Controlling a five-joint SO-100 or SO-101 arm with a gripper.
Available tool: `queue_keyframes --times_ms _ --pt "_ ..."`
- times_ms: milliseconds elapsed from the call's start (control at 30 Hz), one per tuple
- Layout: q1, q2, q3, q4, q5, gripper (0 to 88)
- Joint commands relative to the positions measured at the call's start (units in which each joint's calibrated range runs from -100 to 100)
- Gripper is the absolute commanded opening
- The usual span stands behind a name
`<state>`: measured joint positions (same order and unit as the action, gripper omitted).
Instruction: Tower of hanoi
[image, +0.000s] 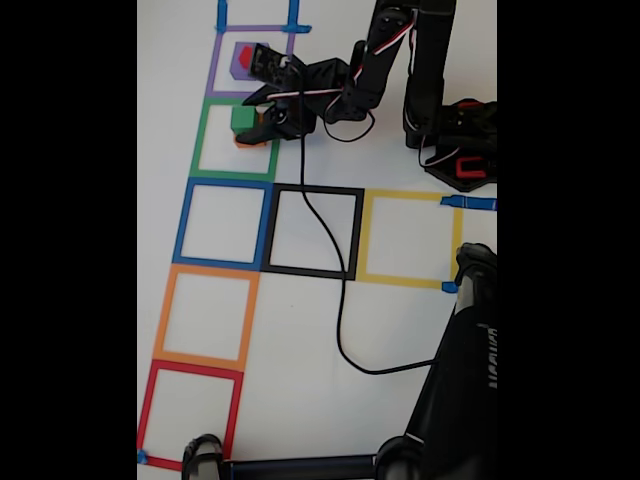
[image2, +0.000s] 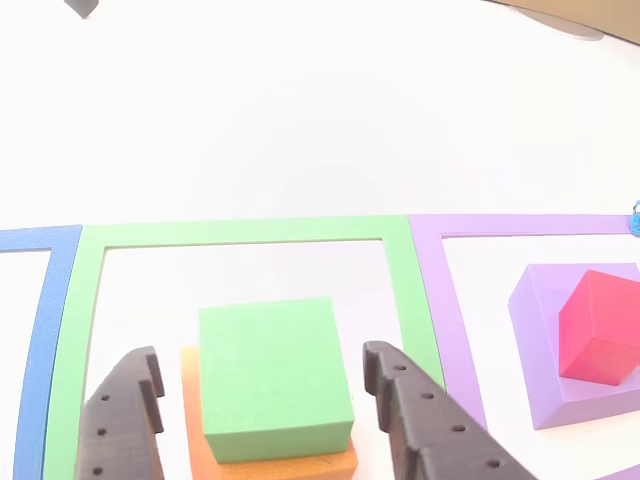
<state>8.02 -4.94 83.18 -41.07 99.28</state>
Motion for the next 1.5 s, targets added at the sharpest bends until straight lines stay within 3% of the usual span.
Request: queue_keyframes --times_ms 0,133,267,500,733,1033,1233,1467 --pt "0.5 -1.6 -0.5 -1.6 0.7 23.6" --pt "0.6 -8.0 -0.2 2.8 0.7 22.5" --pt "0.7 -21.5 -1.2 17.8 0.7 18.4" --pt "0.5 -46.4 -13.2 62.3 0.7 3.0" --pt "6.6 -51.7 -33.5 95.2 0.7 1.1" --pt "16.4 -47.0 -65.4 122.0 0.7 1.1" --pt "18.3 -40.0 -91.5 140.1 0.7 1.1" --pt "21.4 -41.9 -90.6 141.0 0.7 1.1"
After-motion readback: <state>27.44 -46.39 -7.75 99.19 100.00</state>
